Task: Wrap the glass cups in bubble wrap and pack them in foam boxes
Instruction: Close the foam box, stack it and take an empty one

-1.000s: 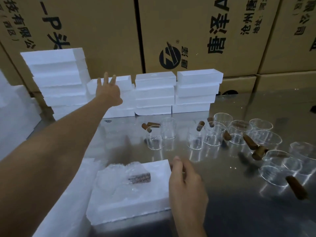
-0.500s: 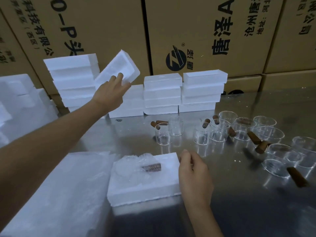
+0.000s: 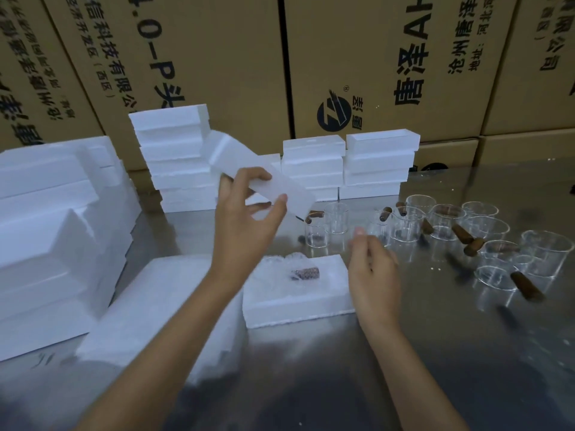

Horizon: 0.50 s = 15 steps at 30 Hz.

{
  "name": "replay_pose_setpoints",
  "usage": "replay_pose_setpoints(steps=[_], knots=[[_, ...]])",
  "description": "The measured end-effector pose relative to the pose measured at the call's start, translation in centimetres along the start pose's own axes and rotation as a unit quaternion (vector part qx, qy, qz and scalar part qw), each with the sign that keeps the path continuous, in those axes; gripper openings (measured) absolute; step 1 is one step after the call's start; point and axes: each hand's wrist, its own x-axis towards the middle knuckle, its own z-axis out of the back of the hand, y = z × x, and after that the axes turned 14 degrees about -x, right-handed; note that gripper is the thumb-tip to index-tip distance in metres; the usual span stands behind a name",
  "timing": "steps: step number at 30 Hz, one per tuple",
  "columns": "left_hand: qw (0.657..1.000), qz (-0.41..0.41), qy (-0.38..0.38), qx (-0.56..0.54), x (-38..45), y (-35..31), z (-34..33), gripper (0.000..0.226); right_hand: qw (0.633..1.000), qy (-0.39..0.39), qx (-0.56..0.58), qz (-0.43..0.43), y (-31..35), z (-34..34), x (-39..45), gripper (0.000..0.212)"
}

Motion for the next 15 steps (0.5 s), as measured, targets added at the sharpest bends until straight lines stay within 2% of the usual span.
replay_pose_setpoints(steps=[4,6,9,13,15], knots=[[0.980,0.125,0.033,-0.149,-4.2,-1.6,-1.5,0.029,0.987,0.074,0.140,-0.018,1.7,0.5,-0.7,0.057],[0.973,0.154,0.049,-0.166,-5.3,-1.7,-1.3,0.023,0.980,0.087,0.171,-0.061,1.9,0.8,-0.7,0.058],[0.968,0.159,0.094,-0.167,-5.8,-1.5,-0.1,0.014,0.962,0.081,0.228,-0.124,1.6,1.6,-0.1,0.037],[0.953,0.207,0.165,-0.150,-5.7,-1.3,1.9,0.013,0.962,0.080,0.229,-0.125,1.0,2.0,0.3,0.018],[0.947,0.232,0.163,-0.150,-5.2,-1.0,3.0,0.016,0.961,0.078,0.228,-0.133,0.8,2.1,0.3,0.014]])
